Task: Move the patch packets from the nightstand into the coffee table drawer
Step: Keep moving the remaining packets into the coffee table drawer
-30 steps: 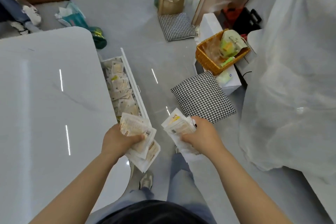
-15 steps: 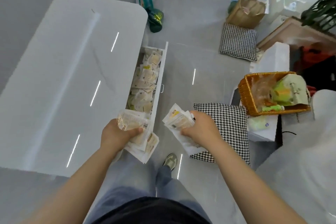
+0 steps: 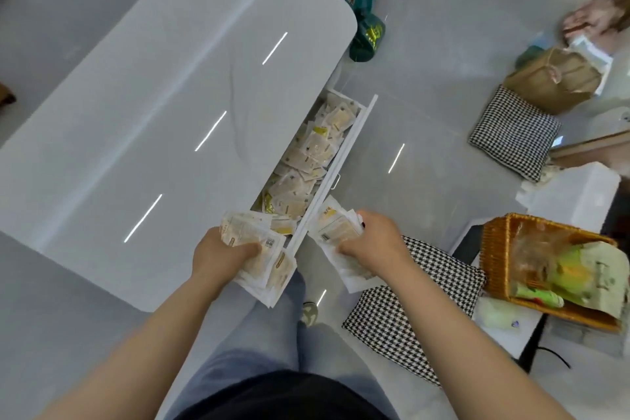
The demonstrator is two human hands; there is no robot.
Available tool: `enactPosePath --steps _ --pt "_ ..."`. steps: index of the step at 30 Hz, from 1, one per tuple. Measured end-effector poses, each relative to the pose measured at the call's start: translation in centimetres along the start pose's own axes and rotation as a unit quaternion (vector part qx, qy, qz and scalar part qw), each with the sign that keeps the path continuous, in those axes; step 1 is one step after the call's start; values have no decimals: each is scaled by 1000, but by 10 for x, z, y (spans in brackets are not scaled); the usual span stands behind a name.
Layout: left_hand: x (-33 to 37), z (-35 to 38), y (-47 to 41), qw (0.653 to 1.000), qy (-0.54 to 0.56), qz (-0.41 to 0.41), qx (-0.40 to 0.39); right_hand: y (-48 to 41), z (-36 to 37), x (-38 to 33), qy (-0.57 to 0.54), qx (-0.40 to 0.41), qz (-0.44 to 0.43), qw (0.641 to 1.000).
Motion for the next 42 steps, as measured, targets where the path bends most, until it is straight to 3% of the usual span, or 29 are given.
enactPosePath --steps 17,24,31,42 --pt "29 26 -43 985 111 -111 67 -129 -18 -44 104 -112 -57 987" --pt "32 55 -40 950 220 -187 119 -177 -30 -54 170 -182 -112 962" --pt "21 95 -56 893 319 -267 172 -225 -8 -62 214 -228 -157 937" --pt "-35 145 -130 844 380 -337 173 -305 73 -57 228 -232 -126 937"
Point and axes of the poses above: each hand's wrist, its own y-axis away from the middle knuckle, its own z-axis out of the palm, x = y × z, the point moved 1 cm from there along -y, towards the middle knuckle, and after that the axes turned 3 degrees about x, right-handed, at the moved point
